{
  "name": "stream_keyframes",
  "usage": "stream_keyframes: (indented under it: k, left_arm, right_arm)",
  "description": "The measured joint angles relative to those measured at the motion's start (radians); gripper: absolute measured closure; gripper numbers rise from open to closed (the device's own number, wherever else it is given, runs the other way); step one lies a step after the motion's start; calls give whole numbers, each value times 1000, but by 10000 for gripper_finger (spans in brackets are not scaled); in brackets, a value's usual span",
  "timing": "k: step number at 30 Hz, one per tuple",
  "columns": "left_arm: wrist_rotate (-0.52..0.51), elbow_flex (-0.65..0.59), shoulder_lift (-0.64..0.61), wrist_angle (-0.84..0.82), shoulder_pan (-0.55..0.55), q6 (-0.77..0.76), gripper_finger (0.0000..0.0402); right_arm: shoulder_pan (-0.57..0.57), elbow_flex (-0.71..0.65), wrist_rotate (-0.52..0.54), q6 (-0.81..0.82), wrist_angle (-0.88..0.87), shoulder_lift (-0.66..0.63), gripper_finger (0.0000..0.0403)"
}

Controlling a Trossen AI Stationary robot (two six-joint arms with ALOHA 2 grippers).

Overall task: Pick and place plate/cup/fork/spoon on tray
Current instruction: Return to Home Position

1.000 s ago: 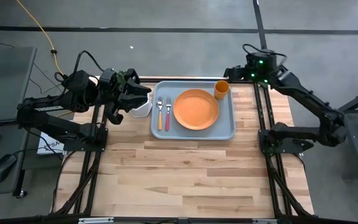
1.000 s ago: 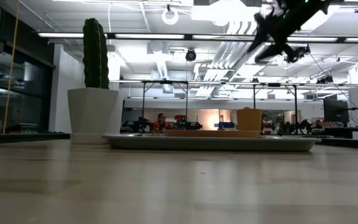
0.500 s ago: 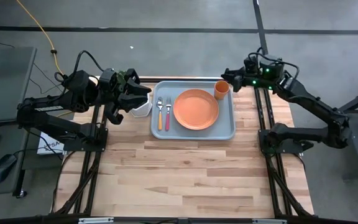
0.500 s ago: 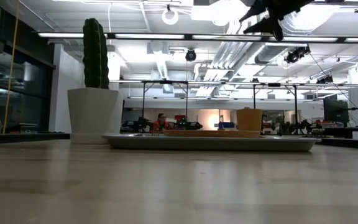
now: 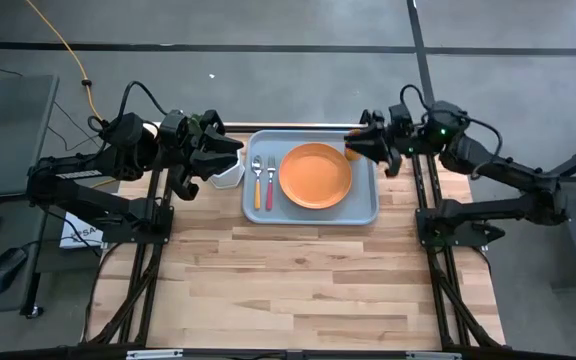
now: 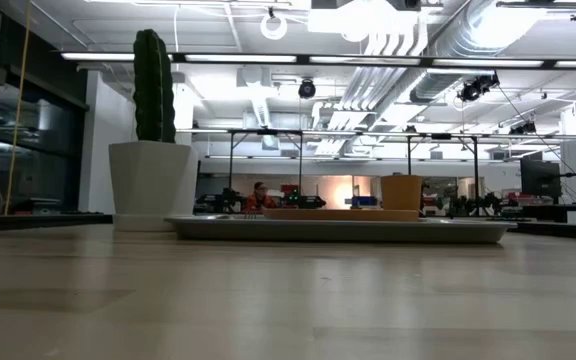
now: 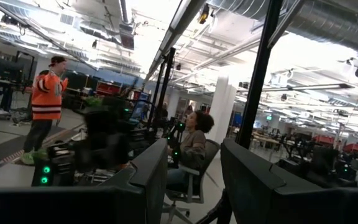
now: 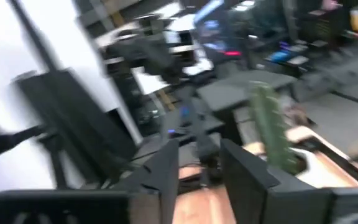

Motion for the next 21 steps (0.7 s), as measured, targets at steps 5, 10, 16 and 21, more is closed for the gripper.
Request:
stream_keyframes:
  k: [5, 10, 16, 21]
  left_arm:
    - [0, 0, 0, -7, 0, 0, 267]
    - [0, 0, -1, -115, -1, 90, 285]
    - [5, 0, -21, -282, -7, 168, 386]
    - [-2, -15, -77, -322, -30, 224, 397]
  right_arm:
    - [103, 0, 8, -91, 10, 0, 378]
    - [126, 0, 17, -72, 7, 0, 389]
    - [125, 0, 4, -51, 7, 0, 399]
    - [125, 0, -17, -89, 6, 0, 402]
